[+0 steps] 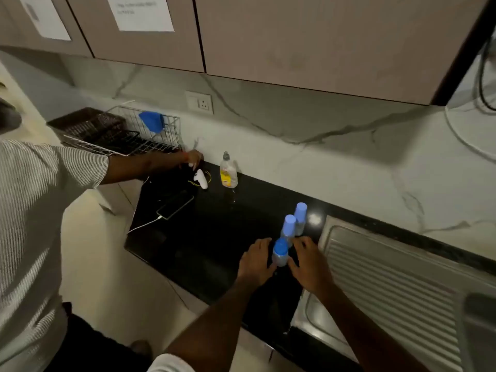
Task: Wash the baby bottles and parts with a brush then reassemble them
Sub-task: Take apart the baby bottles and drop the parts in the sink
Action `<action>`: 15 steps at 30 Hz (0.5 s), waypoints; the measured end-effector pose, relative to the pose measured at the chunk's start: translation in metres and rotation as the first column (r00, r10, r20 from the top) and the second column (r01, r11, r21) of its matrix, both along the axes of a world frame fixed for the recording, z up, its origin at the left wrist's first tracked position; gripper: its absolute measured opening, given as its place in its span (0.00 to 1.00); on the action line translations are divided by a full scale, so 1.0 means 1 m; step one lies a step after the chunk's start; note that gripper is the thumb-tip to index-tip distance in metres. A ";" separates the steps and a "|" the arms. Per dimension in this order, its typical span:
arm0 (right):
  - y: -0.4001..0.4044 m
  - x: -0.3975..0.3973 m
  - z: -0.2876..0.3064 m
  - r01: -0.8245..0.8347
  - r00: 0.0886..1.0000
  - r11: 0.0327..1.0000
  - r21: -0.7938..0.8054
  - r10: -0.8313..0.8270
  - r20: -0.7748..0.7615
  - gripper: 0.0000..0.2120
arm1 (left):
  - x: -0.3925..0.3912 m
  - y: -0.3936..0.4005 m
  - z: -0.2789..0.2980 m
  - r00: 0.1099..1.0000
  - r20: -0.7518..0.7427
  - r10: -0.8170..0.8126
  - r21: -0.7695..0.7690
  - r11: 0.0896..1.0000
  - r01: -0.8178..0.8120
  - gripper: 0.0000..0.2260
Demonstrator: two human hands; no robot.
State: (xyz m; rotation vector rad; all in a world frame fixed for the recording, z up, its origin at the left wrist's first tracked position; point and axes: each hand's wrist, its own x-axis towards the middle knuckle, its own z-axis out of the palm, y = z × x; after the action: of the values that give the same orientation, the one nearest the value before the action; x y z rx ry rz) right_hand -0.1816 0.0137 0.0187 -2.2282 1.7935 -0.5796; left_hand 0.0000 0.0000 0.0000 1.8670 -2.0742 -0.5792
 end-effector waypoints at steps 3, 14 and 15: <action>-0.014 0.008 -0.010 -0.047 0.995 0.994 0.103 0.037 0.098 0.29 | -0.001 -0.013 -0.009 0.999 -0.032 -0.008 0.017 1.000 0.008 0.33; -0.031 0.007 -0.037 -0.084 0.976 0.946 0.312 0.015 0.219 0.30 | -0.013 -0.027 -0.033 0.978 -0.209 0.030 0.089 0.996 -0.012 0.21; -0.031 0.005 -0.038 -0.090 0.972 0.945 0.315 0.014 0.234 0.31 | -0.016 -0.026 -0.032 0.975 -0.216 0.045 0.090 0.996 -0.026 0.20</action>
State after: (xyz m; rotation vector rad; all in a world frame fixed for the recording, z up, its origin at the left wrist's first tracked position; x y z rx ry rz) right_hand -0.1768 -0.0169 -0.0196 -1.8984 1.5792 -0.4698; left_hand -0.0162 -0.0264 -0.0319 1.7917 -1.8991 -0.8372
